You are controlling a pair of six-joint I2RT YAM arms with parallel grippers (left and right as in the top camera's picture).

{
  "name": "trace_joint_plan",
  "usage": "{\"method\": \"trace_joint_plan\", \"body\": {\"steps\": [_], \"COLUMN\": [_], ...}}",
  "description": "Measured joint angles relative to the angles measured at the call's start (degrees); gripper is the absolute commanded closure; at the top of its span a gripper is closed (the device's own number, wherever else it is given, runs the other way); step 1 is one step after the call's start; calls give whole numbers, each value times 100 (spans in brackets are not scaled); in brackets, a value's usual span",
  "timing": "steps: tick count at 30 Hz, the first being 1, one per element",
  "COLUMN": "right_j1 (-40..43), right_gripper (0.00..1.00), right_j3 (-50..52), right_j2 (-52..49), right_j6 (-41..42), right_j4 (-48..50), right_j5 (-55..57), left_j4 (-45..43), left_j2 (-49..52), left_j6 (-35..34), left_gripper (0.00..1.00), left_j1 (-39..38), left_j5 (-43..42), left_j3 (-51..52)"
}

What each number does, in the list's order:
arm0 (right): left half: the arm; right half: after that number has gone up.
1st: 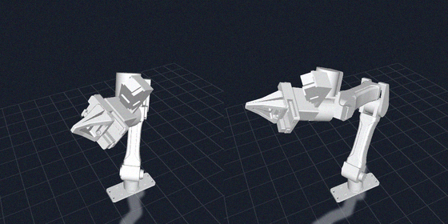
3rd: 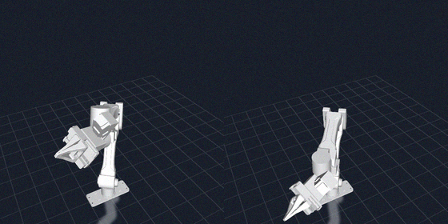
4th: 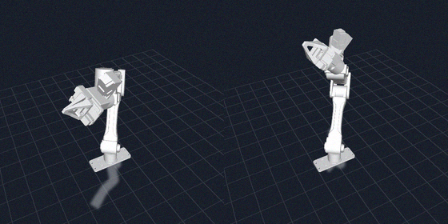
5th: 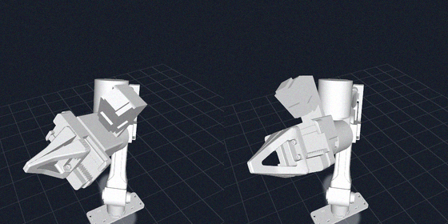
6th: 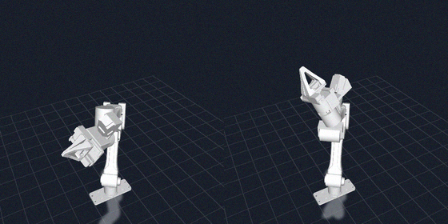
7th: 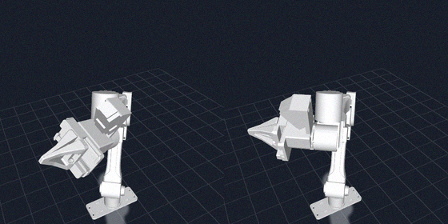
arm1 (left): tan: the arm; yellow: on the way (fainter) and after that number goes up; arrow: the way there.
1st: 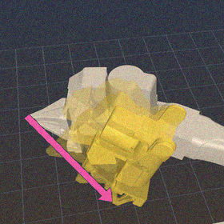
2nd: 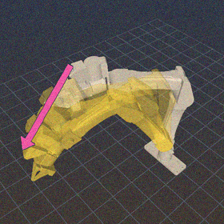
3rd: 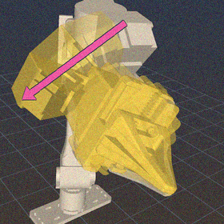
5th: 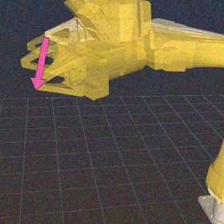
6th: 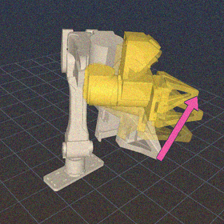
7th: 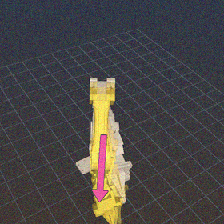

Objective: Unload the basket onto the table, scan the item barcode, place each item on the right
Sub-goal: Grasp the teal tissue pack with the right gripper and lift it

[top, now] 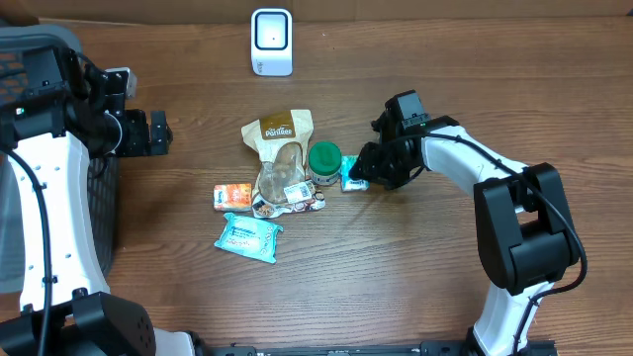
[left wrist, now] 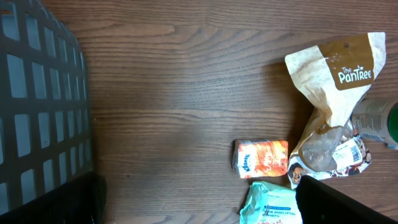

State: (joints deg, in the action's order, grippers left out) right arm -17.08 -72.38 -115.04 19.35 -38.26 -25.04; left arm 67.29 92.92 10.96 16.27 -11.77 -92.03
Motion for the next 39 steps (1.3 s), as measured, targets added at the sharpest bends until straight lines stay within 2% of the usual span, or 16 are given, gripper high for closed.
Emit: {"method": "trace_joint_plan", "body": {"steps": [2, 4, 6, 7, 15, 20, 25, 30, 39], "right_j1": [0, 0, 0, 0, 42, 334, 824, 1211, 1298], "right_gripper": [68, 78, 94, 96, 96, 96, 96, 96, 96], "right_j3": [0, 0, 0, 0, -15, -15, -31, -72, -136], "right_j2": [0, 0, 0, 0, 0, 0, 114, 669, 1434], "right_j6": [9, -7, 20, 28, 31, -107, -476, -831, -1008], "right_j4": [-50, -79, -92, -96, -271, -608, -1143, -1530, -1255], "right_j5": [0, -2, -13, -28, -157, -726, -1572, -2511, -4734], "left_j4": [2, 2, 0, 2, 2, 2, 2, 0, 2], "left_j2": [0, 0, 0, 0, 0, 0, 0, 0, 0], "left_j6": [0, 0, 0, 0, 0, 0, 0, 0, 0], "left_gripper": [0, 0, 0, 0, 0, 0, 0, 0, 0], "left_j1": [0, 0, 0, 0, 0, 0, 0, 0, 0], "left_j5": [0, 0, 0, 0, 0, -2, -2, 0, 0], "left_j3": [0, 0, 0, 0, 0, 0, 0, 0, 0]}}
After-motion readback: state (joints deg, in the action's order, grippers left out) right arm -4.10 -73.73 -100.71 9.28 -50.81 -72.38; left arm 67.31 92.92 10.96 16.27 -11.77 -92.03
